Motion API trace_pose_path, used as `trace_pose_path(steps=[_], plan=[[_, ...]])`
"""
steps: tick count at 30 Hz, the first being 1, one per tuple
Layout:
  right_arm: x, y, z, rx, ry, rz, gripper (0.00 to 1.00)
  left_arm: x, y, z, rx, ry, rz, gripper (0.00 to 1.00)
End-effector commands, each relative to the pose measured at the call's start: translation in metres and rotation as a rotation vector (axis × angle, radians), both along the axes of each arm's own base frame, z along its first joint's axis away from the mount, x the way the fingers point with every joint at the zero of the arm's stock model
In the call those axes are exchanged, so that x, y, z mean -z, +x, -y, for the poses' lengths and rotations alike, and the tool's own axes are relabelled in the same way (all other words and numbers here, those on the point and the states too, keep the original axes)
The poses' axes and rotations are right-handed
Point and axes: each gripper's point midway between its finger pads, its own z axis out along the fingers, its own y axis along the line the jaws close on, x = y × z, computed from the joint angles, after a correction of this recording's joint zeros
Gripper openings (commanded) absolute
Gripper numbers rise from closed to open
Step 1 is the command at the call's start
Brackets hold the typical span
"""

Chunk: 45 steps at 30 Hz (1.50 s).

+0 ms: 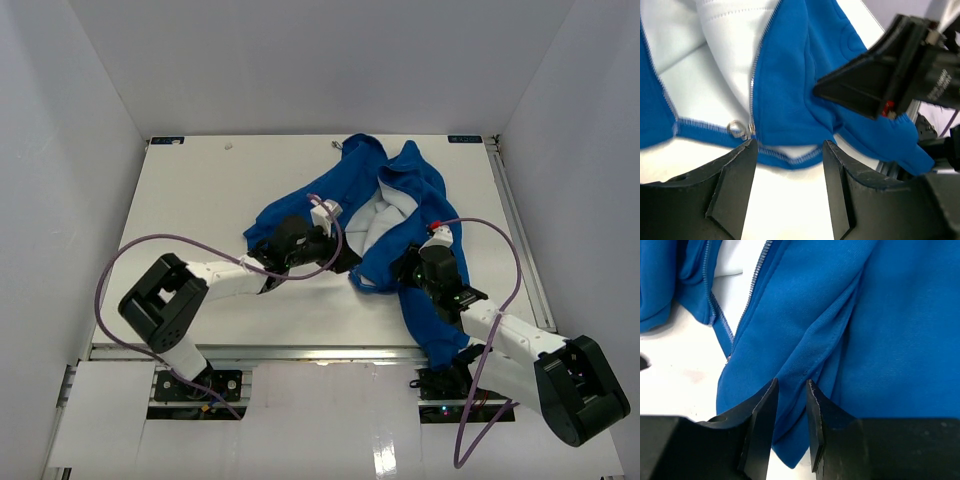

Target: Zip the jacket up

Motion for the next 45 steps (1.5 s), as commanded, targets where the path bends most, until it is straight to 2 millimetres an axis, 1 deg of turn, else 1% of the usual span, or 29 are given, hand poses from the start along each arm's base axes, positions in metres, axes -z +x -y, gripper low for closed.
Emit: trace_pose_path(steps=[1, 4, 6, 7, 10, 12, 17, 21, 26, 30, 32, 34, 38, 45], plan=[[-0.004, 0.006, 0.006, 0.036, -0.007, 0.048, 0.36, 0.007, 0.015, 0.019, 0.099, 0.063, 0.006, 0.65], [-0.005, 0.006, 0.006, 0.028, -0.016, 0.058, 0.36, 0.014, 0.036, 0.026, 0.137, 0.094, 0.011, 0.65], [-0.005, 0.007, 0.006, 0.023, -0.019, 0.058, 0.36, 0.017, 0.044, 0.032, 0.189, 0.083, -0.004, 0.65], [-0.005, 0.006, 0.004, 0.015, -0.016, 0.060, 0.36, 0.017, 0.046, 0.031, 0.214, 0.070, -0.012, 0.64], [-0.007, 0.007, 0.000, -0.007, -0.011, 0.067, 0.36, 0.021, 0.039, 0.035, 0.314, 0.048, -0.039, 0.63], [-0.008, 0.007, -0.001, -0.015, -0.007, 0.072, 0.36, 0.025, 0.036, 0.037, 0.349, 0.051, -0.045, 0.64], [-0.011, 0.006, -0.004, -0.034, -0.002, 0.082, 0.37, 0.049, 0.038, 0.038, 0.365, 0.088, -0.083, 0.64], [-0.013, 0.006, -0.003, -0.035, -0.002, 0.090, 0.38, 0.056, 0.035, 0.043, 0.416, 0.074, -0.100, 0.63], [-0.015, 0.005, -0.003, -0.038, -0.002, 0.101, 0.38, 0.049, 0.028, 0.043, 0.447, 0.052, -0.092, 0.57], [-0.014, 0.005, -0.003, -0.040, -0.003, 0.099, 0.38, 0.033, 0.015, 0.040, 0.474, 0.022, -0.075, 0.44], [-0.013, 0.005, -0.004, -0.045, -0.003, 0.095, 0.38, 0.023, 0.010, 0.040, 0.476, 0.014, -0.055, 0.40], [-0.013, 0.005, -0.005, -0.050, -0.004, 0.093, 0.39, 0.021, 0.007, 0.038, 0.471, 0.015, -0.051, 0.36], [-0.011, 0.004, -0.006, -0.064, -0.008, 0.091, 0.40, 0.021, 0.002, 0.033, 0.466, 0.010, -0.059, 0.33], [-0.016, 0.001, -0.015, -0.121, -0.006, 0.113, 0.45, 0.011, -0.004, 0.030, 0.451, -0.010, -0.048, 0.35]])
